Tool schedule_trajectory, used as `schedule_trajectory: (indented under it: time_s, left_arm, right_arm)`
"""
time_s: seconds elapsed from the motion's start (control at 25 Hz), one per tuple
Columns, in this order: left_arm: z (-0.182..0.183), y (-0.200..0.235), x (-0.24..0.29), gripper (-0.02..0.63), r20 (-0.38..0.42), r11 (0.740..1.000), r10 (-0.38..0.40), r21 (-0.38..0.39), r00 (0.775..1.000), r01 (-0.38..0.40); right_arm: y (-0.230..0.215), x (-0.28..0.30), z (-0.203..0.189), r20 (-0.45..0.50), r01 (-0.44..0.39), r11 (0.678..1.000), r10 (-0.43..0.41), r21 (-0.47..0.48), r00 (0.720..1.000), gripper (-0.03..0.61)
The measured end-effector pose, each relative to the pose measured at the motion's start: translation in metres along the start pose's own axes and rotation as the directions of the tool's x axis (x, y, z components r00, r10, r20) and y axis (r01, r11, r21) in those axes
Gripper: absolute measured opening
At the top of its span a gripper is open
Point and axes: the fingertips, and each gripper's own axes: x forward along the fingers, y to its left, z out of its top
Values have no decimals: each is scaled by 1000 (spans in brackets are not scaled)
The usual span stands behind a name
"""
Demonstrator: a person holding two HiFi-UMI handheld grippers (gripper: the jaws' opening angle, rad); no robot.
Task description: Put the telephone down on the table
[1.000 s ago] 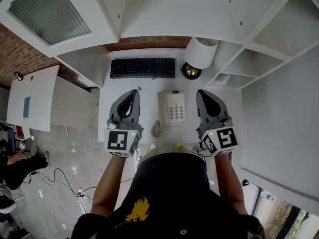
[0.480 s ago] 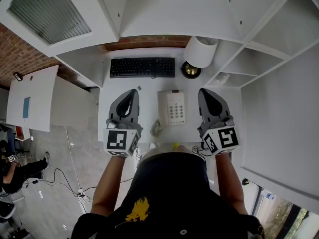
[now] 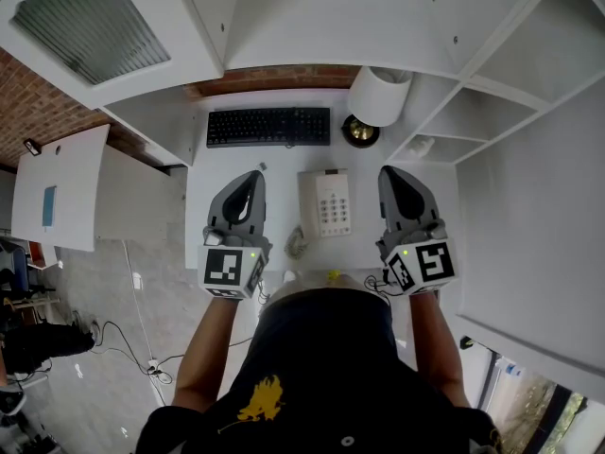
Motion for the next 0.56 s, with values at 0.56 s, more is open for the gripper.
schedule_trajectory:
  time_s: [0.56]
  left_arm:
    - [9, -29, 10, 17, 36, 999, 0, -44, 999, 2]
  right_arm:
    - [-22, 11, 21, 44, -58, 998, 60, -32, 997, -3]
